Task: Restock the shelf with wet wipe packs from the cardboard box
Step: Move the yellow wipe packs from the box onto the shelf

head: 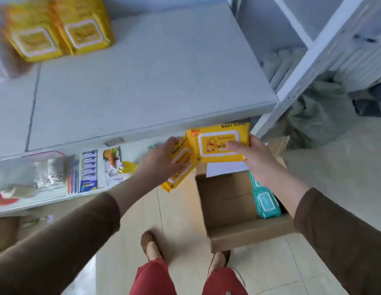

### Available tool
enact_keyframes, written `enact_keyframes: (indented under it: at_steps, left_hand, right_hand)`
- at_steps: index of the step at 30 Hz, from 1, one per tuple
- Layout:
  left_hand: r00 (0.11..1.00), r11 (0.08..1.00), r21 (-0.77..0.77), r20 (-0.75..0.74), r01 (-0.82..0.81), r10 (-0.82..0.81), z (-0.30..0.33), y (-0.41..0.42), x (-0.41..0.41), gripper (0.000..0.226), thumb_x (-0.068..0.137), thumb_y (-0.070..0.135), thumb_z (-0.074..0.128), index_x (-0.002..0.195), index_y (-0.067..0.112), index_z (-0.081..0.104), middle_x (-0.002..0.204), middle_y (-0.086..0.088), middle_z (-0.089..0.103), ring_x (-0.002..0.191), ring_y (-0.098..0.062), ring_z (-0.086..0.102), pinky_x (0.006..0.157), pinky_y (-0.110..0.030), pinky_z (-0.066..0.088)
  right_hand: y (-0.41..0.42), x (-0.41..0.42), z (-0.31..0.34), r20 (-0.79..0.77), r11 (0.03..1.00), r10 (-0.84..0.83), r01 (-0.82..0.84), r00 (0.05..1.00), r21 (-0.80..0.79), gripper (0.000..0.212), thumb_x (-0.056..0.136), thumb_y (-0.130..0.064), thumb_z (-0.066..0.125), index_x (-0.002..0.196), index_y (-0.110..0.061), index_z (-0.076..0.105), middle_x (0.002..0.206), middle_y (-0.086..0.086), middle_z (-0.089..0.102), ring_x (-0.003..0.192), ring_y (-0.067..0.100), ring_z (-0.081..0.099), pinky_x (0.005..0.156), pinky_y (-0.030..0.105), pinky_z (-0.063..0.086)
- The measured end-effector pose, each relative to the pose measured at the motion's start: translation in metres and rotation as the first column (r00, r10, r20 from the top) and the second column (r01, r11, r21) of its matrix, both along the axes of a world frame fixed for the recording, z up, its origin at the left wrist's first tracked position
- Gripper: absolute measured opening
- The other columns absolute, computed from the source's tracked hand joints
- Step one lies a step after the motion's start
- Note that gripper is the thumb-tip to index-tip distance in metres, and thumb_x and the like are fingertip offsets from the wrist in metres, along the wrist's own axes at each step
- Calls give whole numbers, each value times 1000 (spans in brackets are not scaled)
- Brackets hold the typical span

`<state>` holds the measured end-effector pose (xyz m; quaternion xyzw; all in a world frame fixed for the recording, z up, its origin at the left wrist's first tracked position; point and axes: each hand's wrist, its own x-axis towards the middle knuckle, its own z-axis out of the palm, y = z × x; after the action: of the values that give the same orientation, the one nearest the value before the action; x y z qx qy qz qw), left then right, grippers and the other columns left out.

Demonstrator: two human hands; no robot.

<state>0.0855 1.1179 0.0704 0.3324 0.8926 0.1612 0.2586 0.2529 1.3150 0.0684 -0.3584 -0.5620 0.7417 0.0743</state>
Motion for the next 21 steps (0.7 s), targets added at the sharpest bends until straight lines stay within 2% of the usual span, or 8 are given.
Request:
enact_keyframes:
  at_steps: [3,6,12,15,18,21]
  left_hand:
    - [999,996,70,4,-49,49,53,-42,-60,51,76,51,73,118,40,46,88,7,64,79,-20,63,62,-33,50]
    - [999,994,106,-40,-31,35,90,-80,-125,54,74,53,74,119,42,47,89,7,64,78,-18,63,69,-36,54]
    - [991,992,127,-130,-12,29,122,-125,-247,62,74,47,78,127,45,47,103,9,65,88,-22,61,77,-37,52]
    - [986,993,121,-167,-4,24,121,-133,-299,69,74,45,80,133,43,46,119,7,64,97,-23,60,83,-38,52]
    - [982,994,107,-188,-10,31,116,-135,-346,74,75,44,81,139,38,45,134,5,59,112,-26,59,90,-42,51]
    - [972,998,66,-233,-9,24,111,-131,-387,73,78,43,79,141,37,43,137,6,57,115,-26,57,86,-38,51]
  right_hand:
    - [-33,-60,46,-83,999,18,-14,996,49,60,65,-32,83,120,-16,66,118,8,73,113,26,68,104,47,47]
    - [-63,-122,76,-150,997,53,-43,987,72,64,66,-33,83,124,-13,65,120,12,71,115,30,67,106,52,45]
    - [-104,-231,114,-179,987,104,-79,978,138,46,69,-27,79,113,-21,66,112,3,75,108,22,70,97,41,51]
    - [-108,-275,113,-164,974,149,-117,975,194,31,84,-14,72,113,-23,66,113,1,75,106,19,71,92,34,51]
    - [-103,-315,103,-140,965,161,-126,977,229,31,85,-11,72,113,-25,66,115,0,74,108,19,70,97,36,51]
    - [-89,-352,90,-111,961,152,-121,982,247,39,79,-20,79,115,-27,66,117,-1,74,111,20,69,101,41,50]
